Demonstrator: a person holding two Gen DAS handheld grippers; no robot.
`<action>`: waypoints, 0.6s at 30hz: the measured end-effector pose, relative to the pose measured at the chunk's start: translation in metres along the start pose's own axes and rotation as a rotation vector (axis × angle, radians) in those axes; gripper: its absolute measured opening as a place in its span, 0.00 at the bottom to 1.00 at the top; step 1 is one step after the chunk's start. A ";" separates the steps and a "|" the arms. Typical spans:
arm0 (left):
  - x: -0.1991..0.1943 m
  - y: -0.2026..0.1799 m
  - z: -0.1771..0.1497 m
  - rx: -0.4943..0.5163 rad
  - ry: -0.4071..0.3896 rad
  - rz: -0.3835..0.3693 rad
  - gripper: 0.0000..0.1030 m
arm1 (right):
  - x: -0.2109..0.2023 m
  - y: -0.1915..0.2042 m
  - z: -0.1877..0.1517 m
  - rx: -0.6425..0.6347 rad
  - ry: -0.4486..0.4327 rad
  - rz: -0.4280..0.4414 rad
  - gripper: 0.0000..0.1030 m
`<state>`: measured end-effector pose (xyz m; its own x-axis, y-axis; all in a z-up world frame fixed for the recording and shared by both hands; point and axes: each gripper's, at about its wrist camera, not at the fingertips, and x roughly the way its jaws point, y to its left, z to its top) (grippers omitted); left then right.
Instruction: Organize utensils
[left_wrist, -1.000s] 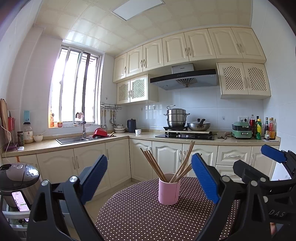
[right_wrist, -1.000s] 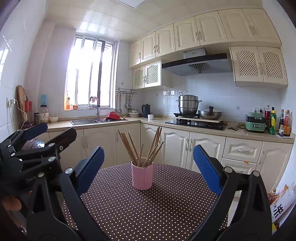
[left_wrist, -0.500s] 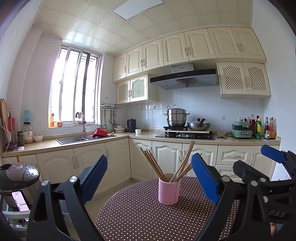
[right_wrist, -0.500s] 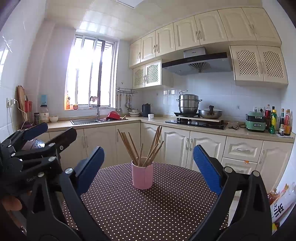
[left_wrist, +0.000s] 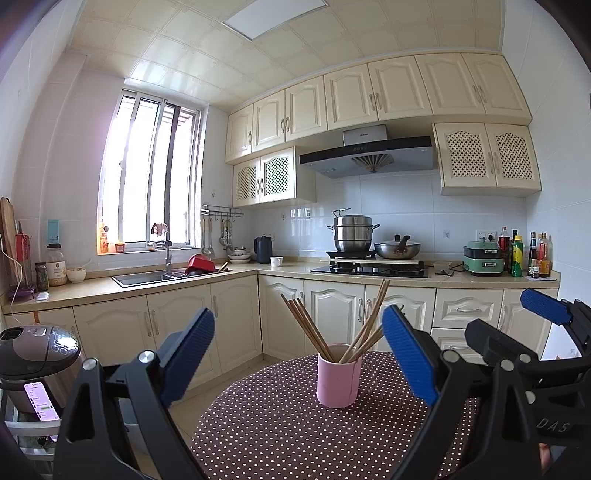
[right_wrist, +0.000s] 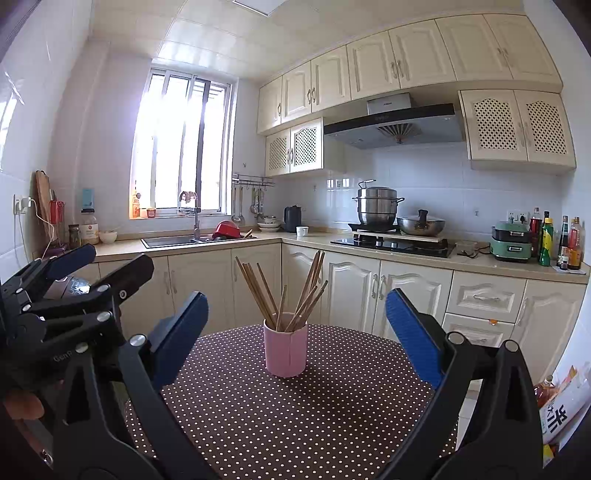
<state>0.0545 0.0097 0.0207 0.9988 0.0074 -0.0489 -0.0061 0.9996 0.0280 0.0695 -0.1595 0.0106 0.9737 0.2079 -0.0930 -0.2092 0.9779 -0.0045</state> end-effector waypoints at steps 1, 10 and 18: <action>0.001 0.000 0.000 0.000 -0.001 0.000 0.88 | 0.000 0.000 0.000 0.000 0.000 0.000 0.92; 0.001 0.001 0.000 0.001 0.000 0.002 0.88 | 0.001 0.001 0.001 0.000 0.001 0.001 0.92; 0.001 0.002 -0.001 0.001 0.002 0.001 0.88 | 0.002 0.000 0.001 0.002 0.002 0.000 0.92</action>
<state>0.0558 0.0113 0.0202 0.9987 0.0084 -0.0508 -0.0069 0.9996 0.0288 0.0712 -0.1587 0.0112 0.9736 0.2076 -0.0946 -0.2088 0.9779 -0.0028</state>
